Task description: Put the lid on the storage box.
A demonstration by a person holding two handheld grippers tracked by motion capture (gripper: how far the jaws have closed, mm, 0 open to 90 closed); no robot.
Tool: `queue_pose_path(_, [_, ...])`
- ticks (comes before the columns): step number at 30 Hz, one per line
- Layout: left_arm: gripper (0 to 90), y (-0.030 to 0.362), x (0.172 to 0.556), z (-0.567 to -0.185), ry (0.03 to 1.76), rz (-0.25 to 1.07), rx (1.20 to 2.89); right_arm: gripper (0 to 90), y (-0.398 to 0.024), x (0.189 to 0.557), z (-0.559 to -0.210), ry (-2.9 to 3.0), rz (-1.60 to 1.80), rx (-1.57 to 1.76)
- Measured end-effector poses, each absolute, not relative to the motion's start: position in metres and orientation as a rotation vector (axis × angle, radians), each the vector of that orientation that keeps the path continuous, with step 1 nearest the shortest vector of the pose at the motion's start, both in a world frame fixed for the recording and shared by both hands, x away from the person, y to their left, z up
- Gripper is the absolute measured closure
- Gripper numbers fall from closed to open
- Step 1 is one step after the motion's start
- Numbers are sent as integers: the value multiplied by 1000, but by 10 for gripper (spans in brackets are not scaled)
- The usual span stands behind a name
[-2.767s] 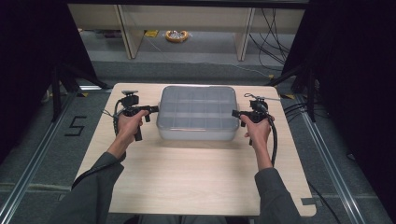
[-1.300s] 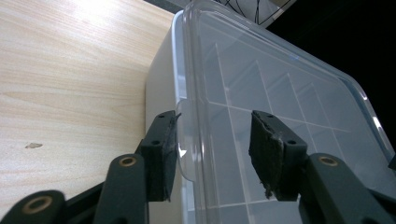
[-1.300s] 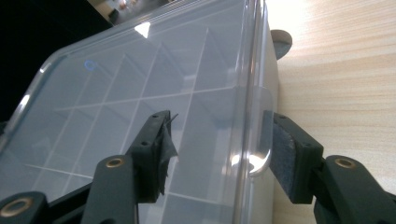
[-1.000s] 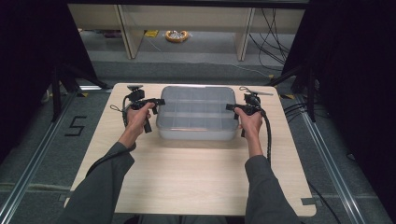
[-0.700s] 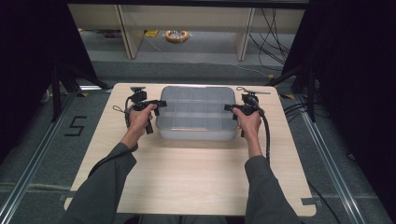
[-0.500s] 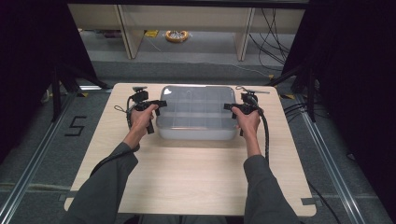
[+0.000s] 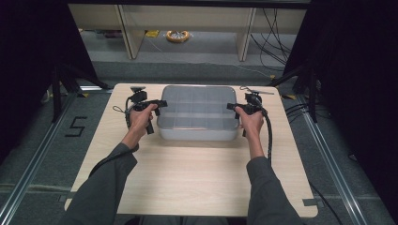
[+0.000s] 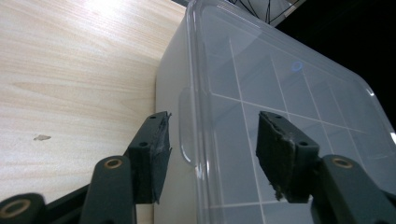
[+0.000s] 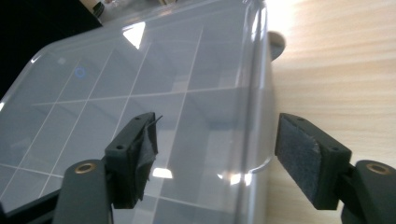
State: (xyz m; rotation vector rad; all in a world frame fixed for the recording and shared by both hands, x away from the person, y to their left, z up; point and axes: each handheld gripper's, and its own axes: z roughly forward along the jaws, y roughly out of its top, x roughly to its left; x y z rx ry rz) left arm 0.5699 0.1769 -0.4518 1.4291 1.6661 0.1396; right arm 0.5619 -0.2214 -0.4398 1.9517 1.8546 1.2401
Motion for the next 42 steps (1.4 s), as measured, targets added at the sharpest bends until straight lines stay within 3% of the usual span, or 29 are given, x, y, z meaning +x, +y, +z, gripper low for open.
queue_pose_path(2, [404,182,567,-450,1657,134,1424,303,-232,561,-439,1867,1267,1815])
queue_pose_path(17, [346,192,528,-431,1531,206,1566,277,-245,522,-420,1935,1320,1714])
queue_pose_path(42, [289,184,400,-453,1303,200,1709,259,-255,419,-444,2111,1286,1534])
